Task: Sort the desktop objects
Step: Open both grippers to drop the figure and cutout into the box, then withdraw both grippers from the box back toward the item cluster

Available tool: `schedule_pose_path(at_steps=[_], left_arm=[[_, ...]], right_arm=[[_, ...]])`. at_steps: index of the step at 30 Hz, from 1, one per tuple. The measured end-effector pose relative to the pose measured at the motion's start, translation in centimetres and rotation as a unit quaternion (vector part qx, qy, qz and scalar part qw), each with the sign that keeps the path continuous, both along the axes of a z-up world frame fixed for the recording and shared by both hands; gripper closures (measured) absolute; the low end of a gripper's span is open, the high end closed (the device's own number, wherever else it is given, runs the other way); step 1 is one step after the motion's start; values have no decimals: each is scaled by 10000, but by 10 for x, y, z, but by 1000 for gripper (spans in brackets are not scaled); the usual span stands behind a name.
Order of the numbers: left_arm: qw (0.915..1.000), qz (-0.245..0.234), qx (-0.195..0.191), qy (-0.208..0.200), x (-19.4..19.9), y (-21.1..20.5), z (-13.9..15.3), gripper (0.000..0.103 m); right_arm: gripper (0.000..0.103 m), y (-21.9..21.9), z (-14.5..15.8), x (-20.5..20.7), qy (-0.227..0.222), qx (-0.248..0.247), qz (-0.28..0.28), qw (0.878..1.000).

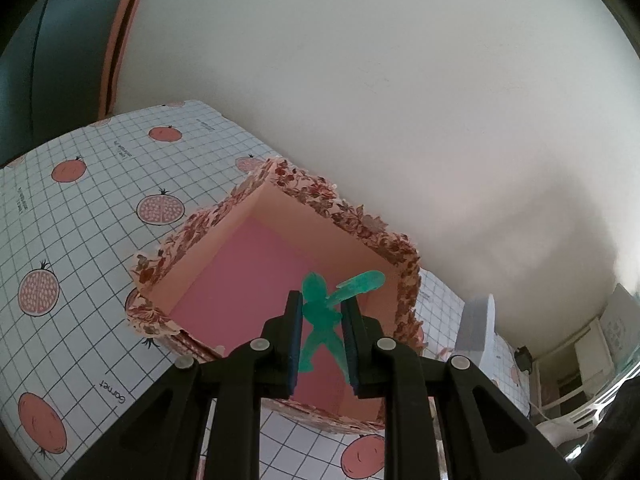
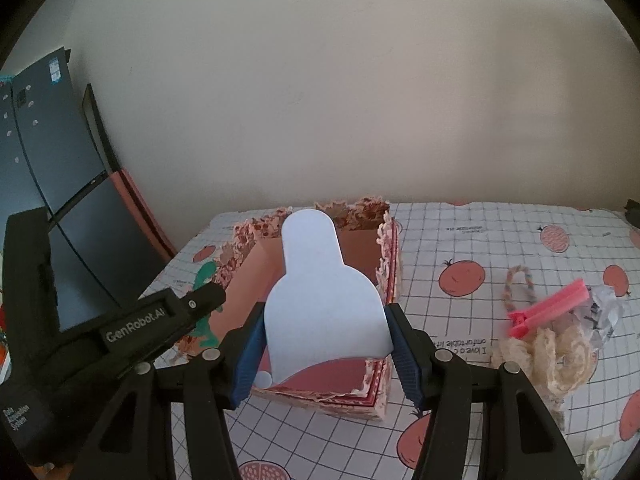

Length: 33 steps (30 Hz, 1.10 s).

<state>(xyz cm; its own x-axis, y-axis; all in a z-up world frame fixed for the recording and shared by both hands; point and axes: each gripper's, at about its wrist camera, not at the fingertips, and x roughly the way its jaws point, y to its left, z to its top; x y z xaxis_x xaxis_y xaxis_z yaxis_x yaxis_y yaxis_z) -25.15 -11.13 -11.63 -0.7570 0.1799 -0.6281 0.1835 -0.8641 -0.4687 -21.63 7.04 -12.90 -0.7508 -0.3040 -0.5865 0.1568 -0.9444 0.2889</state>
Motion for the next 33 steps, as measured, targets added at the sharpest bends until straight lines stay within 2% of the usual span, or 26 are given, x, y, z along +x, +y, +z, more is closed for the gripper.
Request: schedule_pose_path(at_steps=[15, 17, 18, 20, 21, 22, 33], left_arm=[[9999, 121, 87, -34, -2, -11, -7, 83], [9998, 153, 75, -46, -3, -11, -8, 83], [9998, 190, 57, -71, -3, -12, -9, 80], [9997, 213, 79, -125, -4, -13, -11, 68], [9995, 248, 98, -144, -4, -14, -12, 56], [9994, 287, 118, -159, -4, -15, -13, 50], [9990, 254, 42, -371, -6, -15, -18, 45]], right_arm=[[42, -10, -6, -7, -22, 58, 112, 9999], [35, -12, -7, -8, -20, 95, 127, 9999], [32, -13, -8, -8, -34, 125, 149, 9998], [31, -14, -9, -8, -32, 158, 157, 9997], [31, -15, -10, -7, -35, 153, 164, 9997], [31, -14, -10, -8, -54, 141, 161, 9998], [31, -7, -13, -9, -236, 118, 24, 9996]])
